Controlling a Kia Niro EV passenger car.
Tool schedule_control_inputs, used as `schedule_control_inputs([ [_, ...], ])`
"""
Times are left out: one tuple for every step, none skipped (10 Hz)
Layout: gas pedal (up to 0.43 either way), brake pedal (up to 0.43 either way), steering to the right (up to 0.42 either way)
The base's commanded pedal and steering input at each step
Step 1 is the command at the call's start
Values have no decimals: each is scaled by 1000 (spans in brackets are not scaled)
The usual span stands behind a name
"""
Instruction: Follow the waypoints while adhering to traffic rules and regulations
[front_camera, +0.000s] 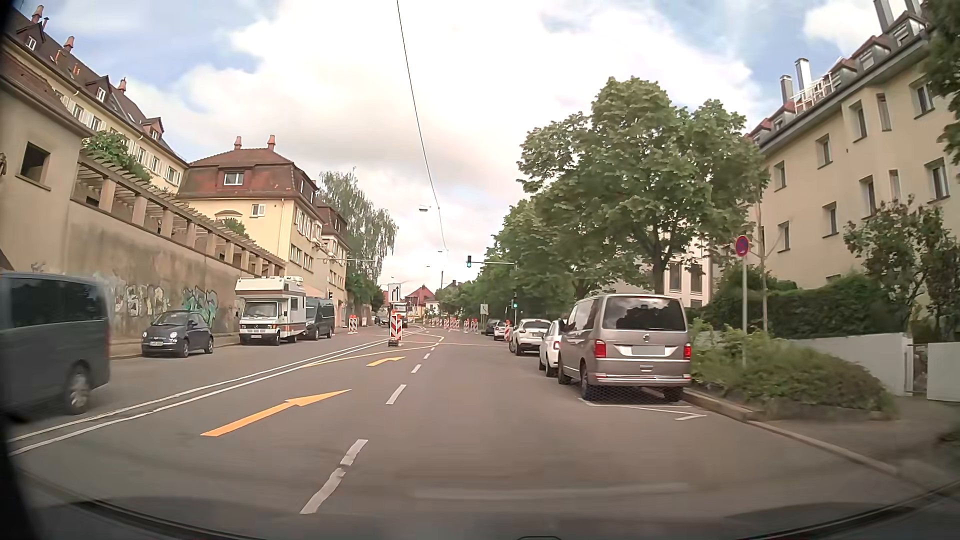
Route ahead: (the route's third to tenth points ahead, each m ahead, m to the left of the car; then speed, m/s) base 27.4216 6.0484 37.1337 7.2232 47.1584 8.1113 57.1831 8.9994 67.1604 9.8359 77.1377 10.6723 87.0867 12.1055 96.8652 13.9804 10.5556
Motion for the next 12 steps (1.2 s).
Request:
schedule_control_inputs([
  [157,0,-40],
  [157,0,-31],
  [157,0,-22],
  [157,0,-12],
  [150,0,-8],
  [150,0,-9],
  [150,0,-9],
  [150,0,-8],
  [150,0,-10],
  [150,0,-9],
  [150,0,-6],
  [150,0,-6],
])
